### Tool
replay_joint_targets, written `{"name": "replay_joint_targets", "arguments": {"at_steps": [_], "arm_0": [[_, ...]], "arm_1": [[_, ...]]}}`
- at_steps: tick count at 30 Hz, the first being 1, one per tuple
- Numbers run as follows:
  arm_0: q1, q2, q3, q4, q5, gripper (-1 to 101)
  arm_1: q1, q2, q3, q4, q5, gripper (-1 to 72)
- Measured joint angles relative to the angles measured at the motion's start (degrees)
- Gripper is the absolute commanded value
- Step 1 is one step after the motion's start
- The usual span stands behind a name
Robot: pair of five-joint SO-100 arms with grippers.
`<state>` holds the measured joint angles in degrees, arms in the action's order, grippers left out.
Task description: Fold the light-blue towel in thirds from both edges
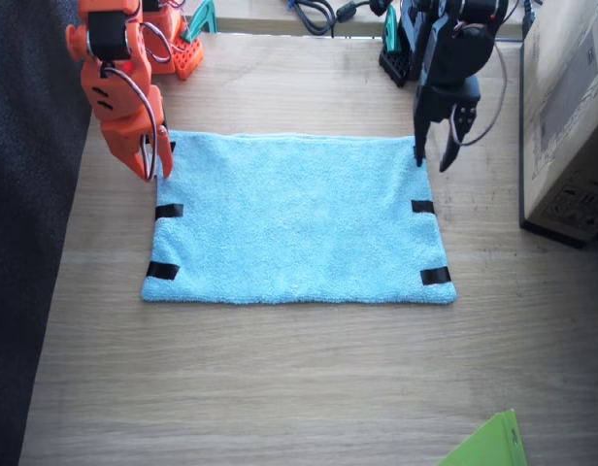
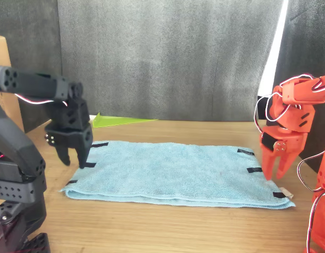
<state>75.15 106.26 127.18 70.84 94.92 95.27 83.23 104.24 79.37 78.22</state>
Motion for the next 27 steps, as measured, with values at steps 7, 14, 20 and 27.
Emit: {"name": "replay_joint_targets", "arguments": {"at_steps": [7, 14, 20, 27], "arm_0": [[0.18, -1.85, -0.18, 0.00, 0.00, 22], [2.02, -7.91, -4.75, 0.79, 0.00, 21], [2.72, -12.83, -9.05, 1.05, 0.79, 21], [2.20, -16.87, -12.04, 2.99, 0.88, 20]], "arm_1": [[0.09, 0.00, 0.00, 0.00, 0.00, 15.2], [1.32, -0.79, -0.26, 0.00, 0.26, 15.3], [1.58, -0.79, -0.26, 0.00, 0.44, 15.3], [2.90, -0.79, -0.26, 0.00, 0.44, 15.3]]}}
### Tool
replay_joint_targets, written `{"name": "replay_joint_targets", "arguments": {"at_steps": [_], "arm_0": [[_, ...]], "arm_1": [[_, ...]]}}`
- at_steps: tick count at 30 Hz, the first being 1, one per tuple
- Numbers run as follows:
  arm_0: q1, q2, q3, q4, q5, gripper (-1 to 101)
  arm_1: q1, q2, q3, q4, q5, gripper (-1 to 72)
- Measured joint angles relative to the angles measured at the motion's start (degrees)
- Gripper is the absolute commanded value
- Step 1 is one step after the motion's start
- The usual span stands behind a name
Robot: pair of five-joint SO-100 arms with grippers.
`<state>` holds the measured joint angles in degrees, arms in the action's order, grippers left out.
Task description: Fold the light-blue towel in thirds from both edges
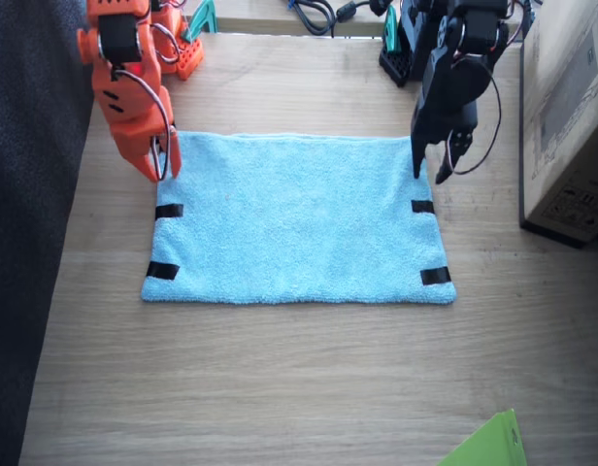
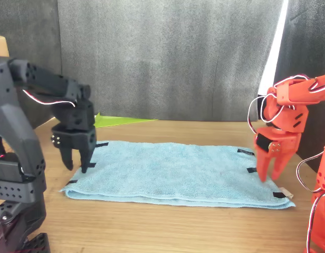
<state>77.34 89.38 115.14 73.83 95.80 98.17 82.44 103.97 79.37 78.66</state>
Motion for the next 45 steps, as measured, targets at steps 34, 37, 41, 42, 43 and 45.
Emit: {"name": "replay_joint_targets", "arguments": {"at_steps": [34, 37, 41, 42, 43, 45], "arm_0": [[-0.53, -6.15, -5.10, 4.39, 0.88, 19], [-0.44, -6.68, -5.45, 4.83, 0.97, 19], [-0.70, -6.68, -5.45, 4.92, 0.97, 13], [-1.05, -6.68, -5.45, 4.92, 0.97, 10], [-1.32, -6.68, -5.45, 4.92, 0.97, 5], [-1.49, -6.68, -5.45, 4.92, 0.97, 0]], "arm_1": [[-0.35, -6.06, -0.79, -1.05, -0.88, 14.5], [-0.09, -6.50, -0.97, -1.05, -0.88, 14.4], [-0.09, -6.50, -0.97, -1.14, -0.88, 13.7], [-0.09, -6.50, -0.97, -1.14, -0.88, 11.8], [-0.09, -6.50, -0.97, -1.14, -0.88, 9.3], [0.26, -6.50, -0.79, -1.14, -0.88, 2.8]]}}
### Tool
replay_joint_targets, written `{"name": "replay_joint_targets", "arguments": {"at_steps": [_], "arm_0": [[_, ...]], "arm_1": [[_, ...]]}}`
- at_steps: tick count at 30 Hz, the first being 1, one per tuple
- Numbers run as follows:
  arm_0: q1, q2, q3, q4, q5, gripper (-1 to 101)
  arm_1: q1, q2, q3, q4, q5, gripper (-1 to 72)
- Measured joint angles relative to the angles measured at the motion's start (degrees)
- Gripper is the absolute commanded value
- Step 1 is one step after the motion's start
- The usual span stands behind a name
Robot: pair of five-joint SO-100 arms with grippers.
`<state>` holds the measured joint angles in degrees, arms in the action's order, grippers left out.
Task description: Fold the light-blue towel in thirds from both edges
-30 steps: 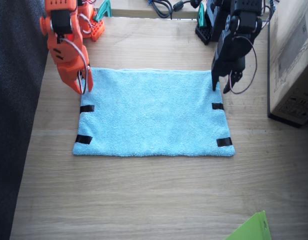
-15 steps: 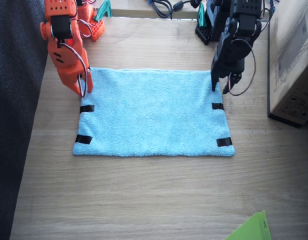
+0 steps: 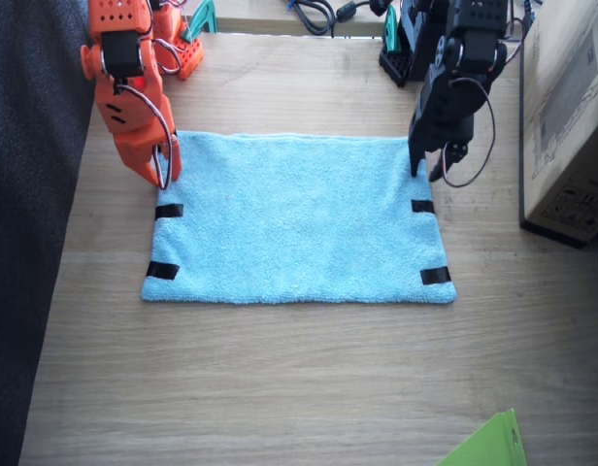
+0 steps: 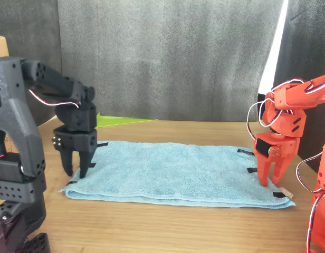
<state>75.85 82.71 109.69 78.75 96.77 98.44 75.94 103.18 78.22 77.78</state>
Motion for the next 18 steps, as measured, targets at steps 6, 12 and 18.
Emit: {"name": "replay_joint_targets", "arguments": {"at_steps": [6, 12, 18], "arm_0": [[0.35, 0.00, 0.00, 0.00, 0.00, 0], [0.26, 1.32, 0.53, 0.09, 0.00, 0], [0.26, 4.39, 1.93, 1.05, 0.00, 0]], "arm_1": [[1.05, -0.18, -0.09, -0.09, 0.88, 0.1], [1.14, 0.18, 0.00, -0.09, 0.88, 0.1], [1.85, 2.72, 0.18, 1.05, 0.70, 0.1]]}}
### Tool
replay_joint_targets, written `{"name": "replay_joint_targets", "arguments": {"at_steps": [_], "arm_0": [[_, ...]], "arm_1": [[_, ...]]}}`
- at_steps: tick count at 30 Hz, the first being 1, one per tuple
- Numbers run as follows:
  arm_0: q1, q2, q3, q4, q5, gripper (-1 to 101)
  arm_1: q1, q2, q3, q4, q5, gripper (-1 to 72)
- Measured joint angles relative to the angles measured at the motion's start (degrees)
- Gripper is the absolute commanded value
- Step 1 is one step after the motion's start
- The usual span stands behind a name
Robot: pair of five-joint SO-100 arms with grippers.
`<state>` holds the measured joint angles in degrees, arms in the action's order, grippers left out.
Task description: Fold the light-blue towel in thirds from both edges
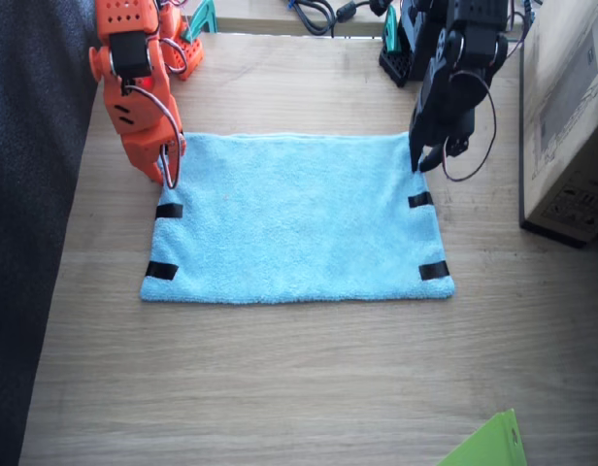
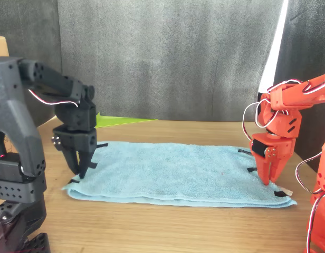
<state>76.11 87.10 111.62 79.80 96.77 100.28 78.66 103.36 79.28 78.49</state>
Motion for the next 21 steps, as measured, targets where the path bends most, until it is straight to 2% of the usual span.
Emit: {"name": "replay_joint_targets", "arguments": {"at_steps": [5, 11, 16, 21], "arm_0": [[-1.58, 2.02, 0.62, 0.09, 0.00, 0], [-1.93, 2.02, 0.62, 0.26, 0.00, 0], [-1.85, 2.02, 0.62, 0.26, 0.00, 0], [-1.85, 2.02, 0.62, 0.18, 0.00, 0]], "arm_1": [[2.37, 5.01, -2.11, 4.39, 0.00, 0.1], [4.83, 6.50, -13.27, 11.69, 0.00, 0.1], [10.72, 4.39, -24.35, 18.02, 1.58, 0.1], [17.49, -0.26, -31.46, 21.18, 1.67, 0.1]]}}
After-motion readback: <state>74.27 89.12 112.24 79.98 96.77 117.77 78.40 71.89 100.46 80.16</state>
